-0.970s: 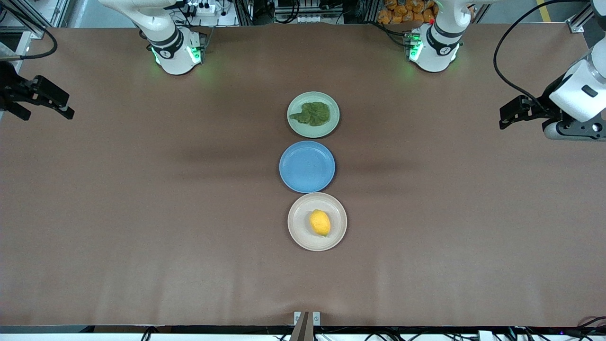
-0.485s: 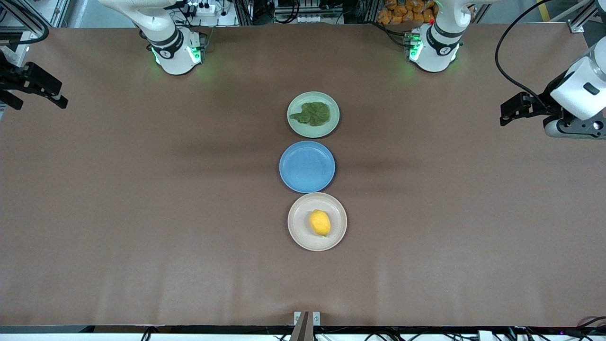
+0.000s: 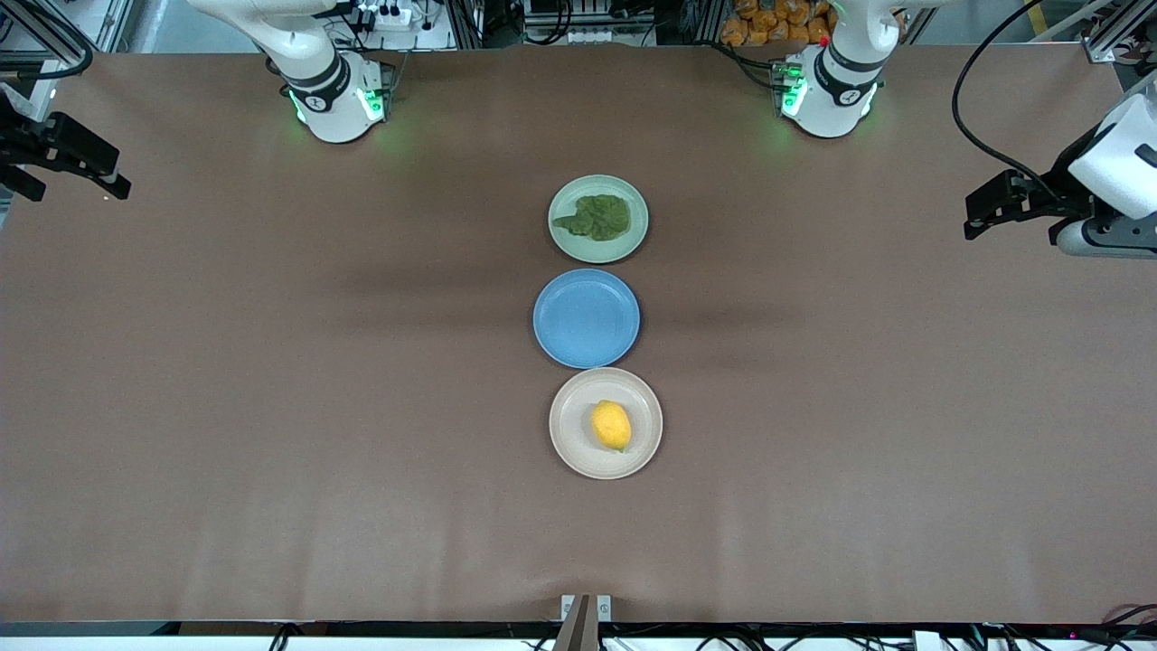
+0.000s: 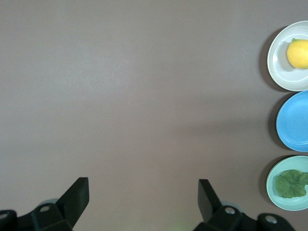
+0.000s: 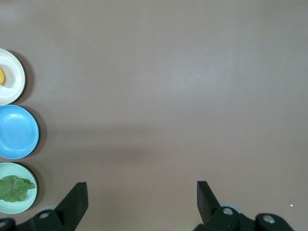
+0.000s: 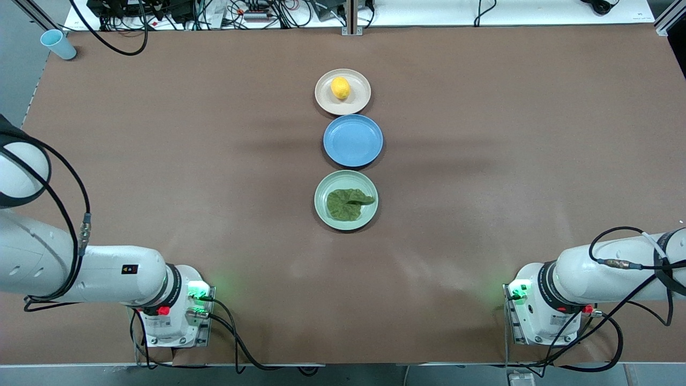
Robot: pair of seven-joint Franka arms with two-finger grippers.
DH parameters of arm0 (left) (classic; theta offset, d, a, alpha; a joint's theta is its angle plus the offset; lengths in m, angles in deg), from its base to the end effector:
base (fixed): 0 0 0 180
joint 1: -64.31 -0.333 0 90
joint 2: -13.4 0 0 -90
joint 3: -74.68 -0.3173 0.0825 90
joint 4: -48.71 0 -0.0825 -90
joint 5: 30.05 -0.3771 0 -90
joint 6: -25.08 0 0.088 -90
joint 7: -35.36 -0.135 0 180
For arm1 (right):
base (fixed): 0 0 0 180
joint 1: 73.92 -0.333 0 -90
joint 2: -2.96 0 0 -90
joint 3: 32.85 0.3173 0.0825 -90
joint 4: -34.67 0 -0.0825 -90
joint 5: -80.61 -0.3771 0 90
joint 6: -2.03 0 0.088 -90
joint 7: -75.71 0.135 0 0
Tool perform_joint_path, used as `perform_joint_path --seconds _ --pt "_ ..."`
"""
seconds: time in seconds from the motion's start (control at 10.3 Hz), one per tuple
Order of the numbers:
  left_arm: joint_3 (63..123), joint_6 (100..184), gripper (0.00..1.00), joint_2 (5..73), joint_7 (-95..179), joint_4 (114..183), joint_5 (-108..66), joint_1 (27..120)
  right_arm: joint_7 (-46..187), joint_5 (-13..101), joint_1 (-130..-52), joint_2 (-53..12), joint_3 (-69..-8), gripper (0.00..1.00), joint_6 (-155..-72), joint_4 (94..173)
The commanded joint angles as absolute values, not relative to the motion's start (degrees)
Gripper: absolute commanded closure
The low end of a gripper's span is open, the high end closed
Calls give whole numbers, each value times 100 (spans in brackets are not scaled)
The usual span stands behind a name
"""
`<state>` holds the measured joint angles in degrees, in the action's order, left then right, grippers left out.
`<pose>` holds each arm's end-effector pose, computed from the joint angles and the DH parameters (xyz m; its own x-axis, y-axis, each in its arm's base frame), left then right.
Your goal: Place lemon and lettuce in plates
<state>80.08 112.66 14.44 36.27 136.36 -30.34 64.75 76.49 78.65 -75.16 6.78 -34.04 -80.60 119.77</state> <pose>0.5460 -0.0547 0.6032 0.9961 -0.0857 -0.0192 -0.0858 -0.9963 -0.0037 0.5126 0.0050 0.6610 0.9997 -0.0083 0.0231 -0.0075 -0.9993 -0.0355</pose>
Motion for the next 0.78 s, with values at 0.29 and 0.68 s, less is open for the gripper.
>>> perform_joint_path --seconds 0.29,0.68 --pt "8022 11139 0 1525 3518 13493 -2987 6431 7624 7929 -7436 586 -3337 0 -7910 11817" --pt "8022 11139 0 1551 3527 13519 -3005 6449 7633 7938 -7436 586 -3337 0 -7901 11817"
